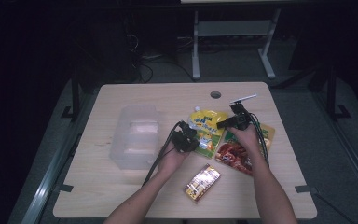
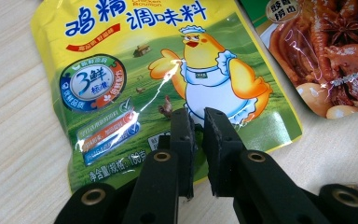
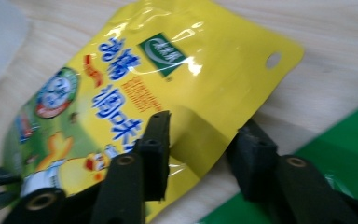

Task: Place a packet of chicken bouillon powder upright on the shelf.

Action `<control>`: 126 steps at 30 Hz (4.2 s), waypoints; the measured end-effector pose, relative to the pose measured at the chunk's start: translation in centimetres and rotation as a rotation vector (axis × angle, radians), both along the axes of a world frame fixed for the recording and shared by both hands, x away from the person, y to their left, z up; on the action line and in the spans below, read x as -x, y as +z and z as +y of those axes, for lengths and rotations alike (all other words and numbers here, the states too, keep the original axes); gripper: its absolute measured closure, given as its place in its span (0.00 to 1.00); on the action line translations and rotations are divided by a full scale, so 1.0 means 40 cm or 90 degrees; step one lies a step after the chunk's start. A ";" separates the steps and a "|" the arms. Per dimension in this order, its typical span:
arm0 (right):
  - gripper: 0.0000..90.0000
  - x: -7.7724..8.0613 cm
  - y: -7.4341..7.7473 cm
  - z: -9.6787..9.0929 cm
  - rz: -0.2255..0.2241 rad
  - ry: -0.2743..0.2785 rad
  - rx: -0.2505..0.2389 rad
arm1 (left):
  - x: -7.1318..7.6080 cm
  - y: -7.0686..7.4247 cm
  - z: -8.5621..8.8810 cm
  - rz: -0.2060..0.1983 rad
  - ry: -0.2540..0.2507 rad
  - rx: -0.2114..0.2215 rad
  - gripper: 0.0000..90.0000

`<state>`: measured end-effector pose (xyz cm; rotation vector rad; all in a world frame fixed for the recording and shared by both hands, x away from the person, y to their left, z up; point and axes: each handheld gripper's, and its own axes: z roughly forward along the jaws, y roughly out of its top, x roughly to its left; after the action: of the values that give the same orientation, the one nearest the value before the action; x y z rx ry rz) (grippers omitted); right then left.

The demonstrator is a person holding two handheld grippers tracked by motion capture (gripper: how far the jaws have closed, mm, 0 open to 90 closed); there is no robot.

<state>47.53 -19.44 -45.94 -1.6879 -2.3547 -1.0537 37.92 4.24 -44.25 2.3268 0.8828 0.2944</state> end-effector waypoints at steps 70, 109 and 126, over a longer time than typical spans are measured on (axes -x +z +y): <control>1.00 0.229 0.366 0.168 -0.294 0.179 0.015 | 0.248 0.088 0.072 -0.042 -0.137 0.109 0.48; 1.00 0.255 0.518 0.478 -0.367 0.307 -0.048 | 0.366 0.062 0.154 -0.061 -0.180 0.128 0.34; 1.00 0.214 0.436 0.606 -0.320 0.327 -0.067 | 0.375 0.059 0.163 -0.070 -0.180 0.118 0.32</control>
<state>38.96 4.79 -28.49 -0.7576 -2.7232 -1.5722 22.93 10.76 -41.89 2.2027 0.4959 0.2087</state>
